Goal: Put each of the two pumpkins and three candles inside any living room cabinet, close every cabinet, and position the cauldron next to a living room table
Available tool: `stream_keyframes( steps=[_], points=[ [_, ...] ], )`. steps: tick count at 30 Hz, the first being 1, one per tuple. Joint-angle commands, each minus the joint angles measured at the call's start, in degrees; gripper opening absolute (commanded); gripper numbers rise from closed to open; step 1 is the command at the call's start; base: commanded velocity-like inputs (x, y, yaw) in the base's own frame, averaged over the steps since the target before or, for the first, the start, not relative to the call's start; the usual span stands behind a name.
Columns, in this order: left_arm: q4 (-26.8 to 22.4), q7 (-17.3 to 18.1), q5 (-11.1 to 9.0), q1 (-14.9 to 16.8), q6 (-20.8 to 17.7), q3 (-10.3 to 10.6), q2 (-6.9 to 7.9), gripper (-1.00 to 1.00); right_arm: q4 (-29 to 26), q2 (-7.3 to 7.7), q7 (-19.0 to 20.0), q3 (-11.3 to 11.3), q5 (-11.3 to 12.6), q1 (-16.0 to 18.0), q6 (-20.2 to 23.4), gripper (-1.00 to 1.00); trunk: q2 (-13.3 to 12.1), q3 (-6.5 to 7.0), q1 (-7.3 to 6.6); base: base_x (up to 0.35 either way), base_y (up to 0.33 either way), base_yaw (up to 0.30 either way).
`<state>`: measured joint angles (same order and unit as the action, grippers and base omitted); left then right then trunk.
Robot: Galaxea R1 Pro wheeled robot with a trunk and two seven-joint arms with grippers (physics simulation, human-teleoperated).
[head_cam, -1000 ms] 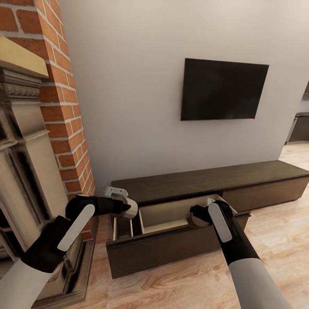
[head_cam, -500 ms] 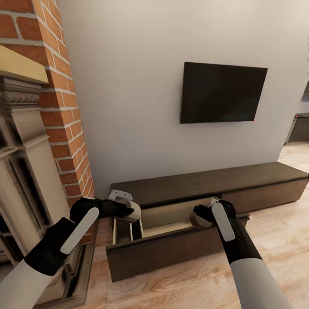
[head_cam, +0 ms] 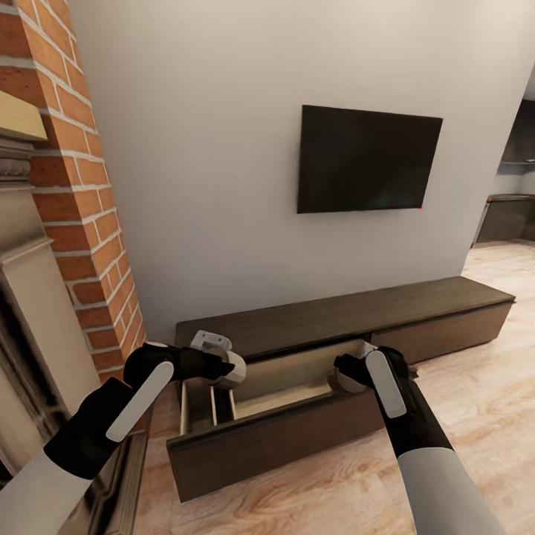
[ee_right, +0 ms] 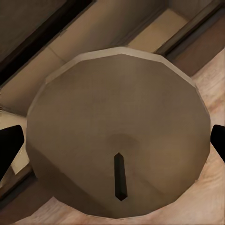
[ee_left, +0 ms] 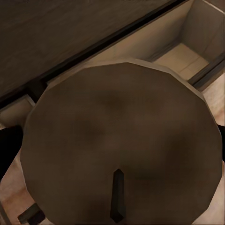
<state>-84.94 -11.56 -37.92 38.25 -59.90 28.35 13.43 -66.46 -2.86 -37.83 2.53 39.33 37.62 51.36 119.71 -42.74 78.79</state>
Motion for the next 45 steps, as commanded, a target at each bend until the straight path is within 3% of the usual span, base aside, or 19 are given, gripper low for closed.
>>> stream_keyframes(
  steps=[1,8,16,20,45],
  points=[
    [-0.1,-0.6,-0.6,0.1,-0.1,0.2,0.06,-1.00,-0.1,-0.10,-0.4,0.1,0.7,0.0,0.0,-1.00,0.0,-0.10,0.01,0.149,0.000,0.010],
    [-0.1,-0.5,-0.6,0.1,-0.1,0.3,0.10,-1.00,0.0,-0.28,-0.3,0.2,1.1,0.1,0.0,-1.00,0.0,-0.55,0.01,0.055,0.000,0.004],
    [-0.1,-0.5,-0.6,0.1,-0.1,0.3,0.11,-1.00,0.3,-0.03,-0.4,0.4,4.9,0.1,0.1,-1.00,0.0,-1.26,0.01,0.007,0.000,0.000],
    [-0.2,-0.5,-0.6,0.1,-0.1,0.4,0.11,-1.00,0.5,0.05,-0.4,0.5,5.4,0.1,0.1,-1.00,0.0,-1.63,0.01,0.001,0.000,0.000],
    [-0.1,-0.5,-0.6,0.1,-0.1,0.8,0.02,-1.00,0.0,-0.04,-0.7,0.1,5.1,0.0,-0.2,-1.00,0.0,-2.75,0.01,0.084,-0.029,0.000]
  ],
)
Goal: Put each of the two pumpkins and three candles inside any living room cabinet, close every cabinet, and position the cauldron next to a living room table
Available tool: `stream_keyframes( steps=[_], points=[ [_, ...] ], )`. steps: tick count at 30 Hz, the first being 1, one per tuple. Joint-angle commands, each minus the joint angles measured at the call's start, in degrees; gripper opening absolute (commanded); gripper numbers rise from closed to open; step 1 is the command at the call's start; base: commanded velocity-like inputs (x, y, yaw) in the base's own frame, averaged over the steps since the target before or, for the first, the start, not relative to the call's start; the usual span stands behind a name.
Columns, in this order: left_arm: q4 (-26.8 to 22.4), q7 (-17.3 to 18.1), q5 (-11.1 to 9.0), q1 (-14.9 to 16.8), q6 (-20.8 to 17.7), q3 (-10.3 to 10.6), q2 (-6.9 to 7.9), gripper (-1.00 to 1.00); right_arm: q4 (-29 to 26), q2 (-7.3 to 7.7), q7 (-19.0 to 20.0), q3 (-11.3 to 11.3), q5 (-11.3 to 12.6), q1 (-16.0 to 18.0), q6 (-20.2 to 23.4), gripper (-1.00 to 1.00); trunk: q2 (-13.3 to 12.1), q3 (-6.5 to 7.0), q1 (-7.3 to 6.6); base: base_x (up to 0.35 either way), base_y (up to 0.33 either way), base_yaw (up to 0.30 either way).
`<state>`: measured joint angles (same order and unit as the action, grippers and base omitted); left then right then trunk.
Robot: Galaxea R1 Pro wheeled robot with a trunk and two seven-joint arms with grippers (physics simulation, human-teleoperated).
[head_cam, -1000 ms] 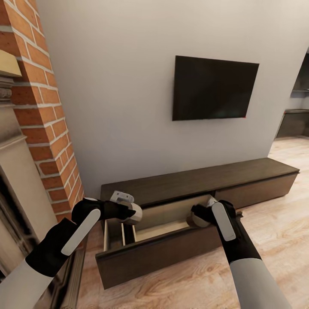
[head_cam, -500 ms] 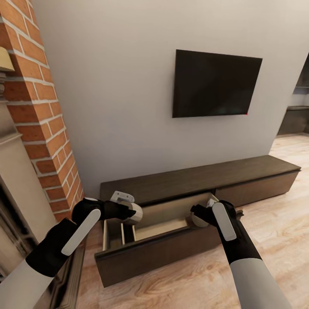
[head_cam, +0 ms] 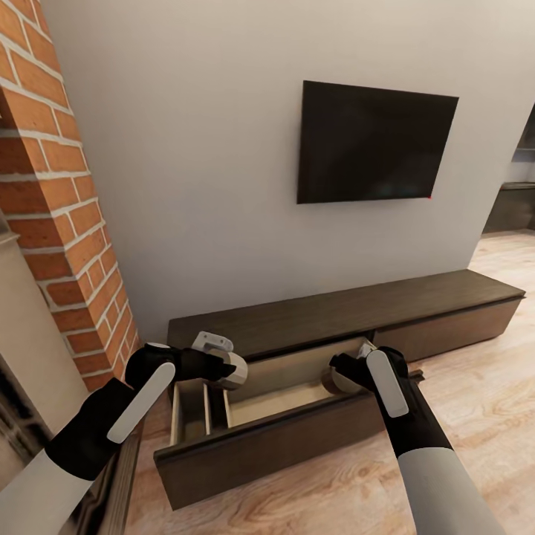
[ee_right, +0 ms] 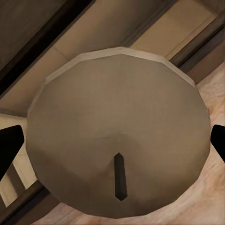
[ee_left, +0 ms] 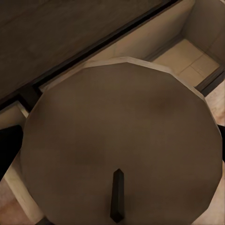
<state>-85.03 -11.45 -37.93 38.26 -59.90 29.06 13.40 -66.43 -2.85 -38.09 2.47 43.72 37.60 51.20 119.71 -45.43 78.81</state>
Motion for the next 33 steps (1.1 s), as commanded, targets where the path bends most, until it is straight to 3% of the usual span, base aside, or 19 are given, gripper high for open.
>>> stream_keyframes(
  steps=[1,9,20,29,32,33],
  points=[
    [-0.1,-0.6,-0.6,0.1,-0.1,0.1,0.05,-1.00,-0.1,-0.05,-0.4,0.1,0.7,0.1,0.0,-1.00,0.0,-0.06,-0.01,0.016,-0.010,0.000],
    [0.0,-0.6,-0.6,0.1,-0.1,0.1,0.05,-1.00,-0.1,-0.09,-0.3,0.1,0.7,0.0,0.0,-1.00,0.0,-0.07,-0.01,0.014,-0.003,0.000],
    [0.4,-0.6,-0.5,0.1,-0.1,0.2,0.05,-1.00,-0.1,-0.19,-0.4,0.0,0.8,0.0,0.0,-1.00,0.0,-0.07,-0.01,0.230,0.000,0.000],
    [0.4,-1.0,-0.4,0.1,-0.1,0.2,0.02,-1.00,0.6,-0.28,-0.6,0.0,0.8,0.3,0.2,-1.00,0.0,-0.07,-0.01,0.050,0.000,0.000],
    [0.4,-1.1,-0.4,0.1,-0.1,0.2,-0.01,-1.00,2.4,-0.68,-2.8,0.0,0.9,2.1,0.6,-1.00,0.0,-0.07,-0.01,0.007,0.000,0.000],
    [0.4,-1.1,-0.4,0.1,-0.1,0.2,-0.01,-1.00,4.1,-1.18,-5.7,0.0,1.0,4.3,1.6,-1.00,0.0,-0.07,-0.01,0.003,0.000,0.000]
  ],
)
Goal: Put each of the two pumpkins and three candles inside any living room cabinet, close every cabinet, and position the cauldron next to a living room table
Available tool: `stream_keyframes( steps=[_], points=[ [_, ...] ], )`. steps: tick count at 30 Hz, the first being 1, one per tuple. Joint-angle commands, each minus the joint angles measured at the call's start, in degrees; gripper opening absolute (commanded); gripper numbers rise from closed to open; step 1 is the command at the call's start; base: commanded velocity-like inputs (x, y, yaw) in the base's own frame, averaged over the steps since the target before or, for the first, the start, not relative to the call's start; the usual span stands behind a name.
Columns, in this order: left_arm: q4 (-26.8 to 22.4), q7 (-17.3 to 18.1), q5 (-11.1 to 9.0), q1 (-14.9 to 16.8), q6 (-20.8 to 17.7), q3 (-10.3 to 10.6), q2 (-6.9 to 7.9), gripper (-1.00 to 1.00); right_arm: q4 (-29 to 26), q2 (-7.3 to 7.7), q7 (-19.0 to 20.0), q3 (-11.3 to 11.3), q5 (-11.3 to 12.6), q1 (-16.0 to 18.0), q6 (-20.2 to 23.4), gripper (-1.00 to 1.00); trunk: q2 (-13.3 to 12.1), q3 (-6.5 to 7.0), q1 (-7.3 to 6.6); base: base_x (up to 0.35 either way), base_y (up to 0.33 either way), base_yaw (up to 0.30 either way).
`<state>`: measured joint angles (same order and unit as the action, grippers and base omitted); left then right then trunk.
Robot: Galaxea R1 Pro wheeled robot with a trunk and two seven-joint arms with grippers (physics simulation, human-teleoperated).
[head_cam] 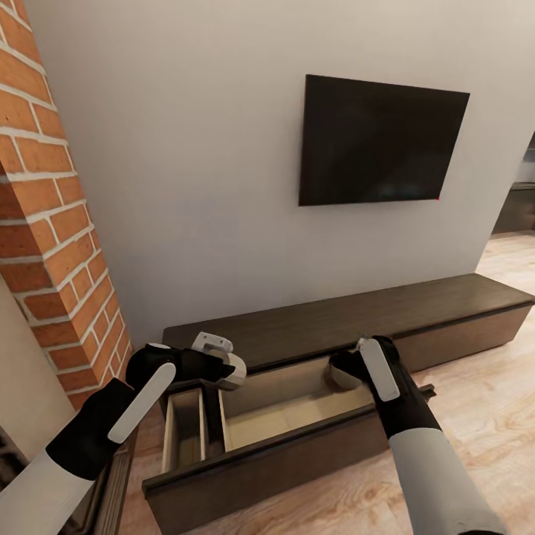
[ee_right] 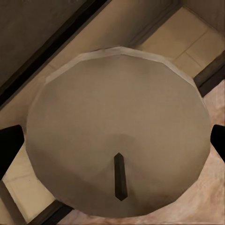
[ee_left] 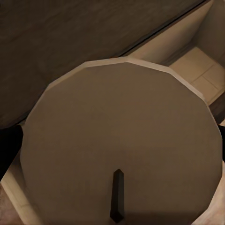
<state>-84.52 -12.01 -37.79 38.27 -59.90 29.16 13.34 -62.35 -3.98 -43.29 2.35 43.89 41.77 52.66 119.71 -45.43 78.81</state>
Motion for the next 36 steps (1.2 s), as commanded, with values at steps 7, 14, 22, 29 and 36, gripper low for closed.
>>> stream_keyframes(
  steps=[7,14,22,29,36],
  points=[
    [0.5,-0.6,-0.6,0.1,-0.1,0.1,0.03,-1.00,12.3,-1.65,-9.9,0.1,1.0,9.9,3.5,-1.00,0.0,-0.07,-0.01,0.001,0.000,0.000],
    [1.7,-0.7,-0.6,0.1,-0.1,0.0,0.02,-1.00,16.4,-2.55,-11.2,0.1,1.0,12.2,4.3,-1.00,0.0,-0.07,-0.01,0.000,0.000,0.000],
    [2.1,-0.8,-0.5,0.1,-0.1,-0.1,0.02,-1.00,20.7,-5.15,-8.9,-1.4,1.1,12.4,3.6,-1.00,0.0,-0.07,-0.01,0.000,0.000,0.000],
    [6.2,-4.4,-0.5,0.1,-0.1,0.9,-1.10,-1.00,26.1,-5.65,-1.9,-7.3,1.1,12.5,-1.2,-1.00,0.0,-0.07,-0.01,0.000,0.000,0.000],
    [9.3,-12.6,-0.5,0.1,-0.1,2.8,-5.68,-1.00,27.2,-5.66,-0.6,-9.4,1.1,12.4,-2.4,-1.00,0.0,-0.07,-0.01,0.000,0.000,0.000]
  ],
)
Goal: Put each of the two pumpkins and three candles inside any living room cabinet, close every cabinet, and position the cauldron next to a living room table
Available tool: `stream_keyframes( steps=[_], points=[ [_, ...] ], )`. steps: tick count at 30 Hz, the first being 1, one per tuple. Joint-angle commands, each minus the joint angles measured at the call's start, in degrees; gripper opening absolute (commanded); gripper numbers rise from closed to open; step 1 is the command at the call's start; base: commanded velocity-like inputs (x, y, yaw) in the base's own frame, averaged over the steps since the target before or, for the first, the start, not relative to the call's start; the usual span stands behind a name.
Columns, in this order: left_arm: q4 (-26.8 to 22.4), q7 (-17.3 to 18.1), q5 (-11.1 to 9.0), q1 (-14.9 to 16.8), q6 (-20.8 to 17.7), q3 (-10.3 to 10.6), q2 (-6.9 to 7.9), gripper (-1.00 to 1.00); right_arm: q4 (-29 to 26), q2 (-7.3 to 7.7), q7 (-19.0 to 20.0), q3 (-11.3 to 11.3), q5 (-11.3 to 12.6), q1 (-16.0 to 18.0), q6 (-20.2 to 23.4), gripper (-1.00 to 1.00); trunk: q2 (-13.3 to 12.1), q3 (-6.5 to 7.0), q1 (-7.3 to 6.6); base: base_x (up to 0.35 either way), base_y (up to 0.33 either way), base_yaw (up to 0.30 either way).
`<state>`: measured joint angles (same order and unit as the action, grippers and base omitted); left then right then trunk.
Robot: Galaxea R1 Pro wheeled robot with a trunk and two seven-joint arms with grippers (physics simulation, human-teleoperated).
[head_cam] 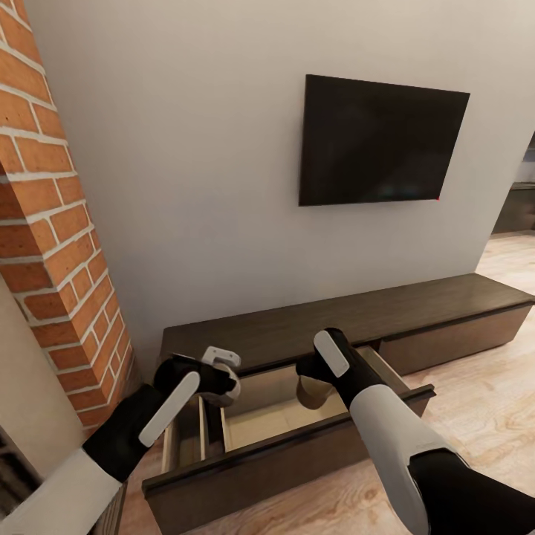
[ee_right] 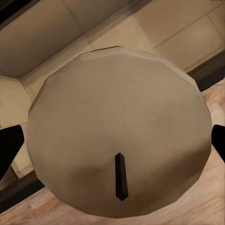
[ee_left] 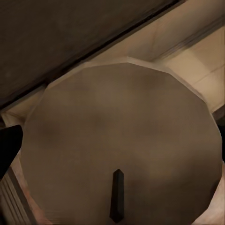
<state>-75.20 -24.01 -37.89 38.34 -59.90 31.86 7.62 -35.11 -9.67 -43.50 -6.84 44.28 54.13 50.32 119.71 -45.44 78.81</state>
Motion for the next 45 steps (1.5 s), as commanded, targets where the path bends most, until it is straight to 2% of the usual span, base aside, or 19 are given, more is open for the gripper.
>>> stream_keyframes(
  steps=[1,3,9,19,30,41,45],
  points=[
    [0.4,-1.5,-0.4,0.1,-0.1,0.2,-0.48,-1.00,0.0,0.04,-0.3,-0.3,0.7,0.0,-0.1,-1.00,0.0,-0.06,-0.01,0.000,0.000,0.000],
    [1.5,-3.4,-0.4,0.1,-0.1,0.4,-1.55,-1.00,0.0,0.07,0.1,-0.4,0.7,0.0,-0.1,-1.00,0.0,-0.06,-0.01,0.000,0.000,0.000],
    [2.7,-5.1,-0.4,0.1,-0.1,0.4,-2.50,-1.00,0.1,0.13,0.4,-0.6,0.7,0.0,-1.0,-1.00,0.0,-0.06,-0.01,0.000,0.000,0.000],
    [3.0,-5.3,-0.6,0.1,-0.1,0.4,-3.32,-1.00,1.4,0.06,0.4,-0.7,0.5,0.0,-4.4,-1.00,0.0,-0.06,-0.01,0.000,0.000,0.000],
    [4.0,-5.4,-0.5,0.1,-0.1,0.7,-4.35,-1.00,1.7,0.01,0.4,-0.7,0.3,0.0,-4.6,-1.00,0.0,-0.06,-0.01,0.044,-0.005,0.000],
    [4.2,-5.1,-0.6,0.1,-0.1,2.4,-4.71,-1.00,1.8,-0.07,0.3,-0.7,0.2,0.0,-4.6,-1.00,0.0,-0.06,-0.01,0.089,-0.001,0.000],
    [7.1,-4.9,-0.7,0.1,-0.1,2.6,-5.07,-1.00,2.5,-0.08,0.3,-0.8,0.2,0.0,-4.5,-1.00,0.0,-0.06,-0.01,0.036,-0.064,0.000]
  ],
)
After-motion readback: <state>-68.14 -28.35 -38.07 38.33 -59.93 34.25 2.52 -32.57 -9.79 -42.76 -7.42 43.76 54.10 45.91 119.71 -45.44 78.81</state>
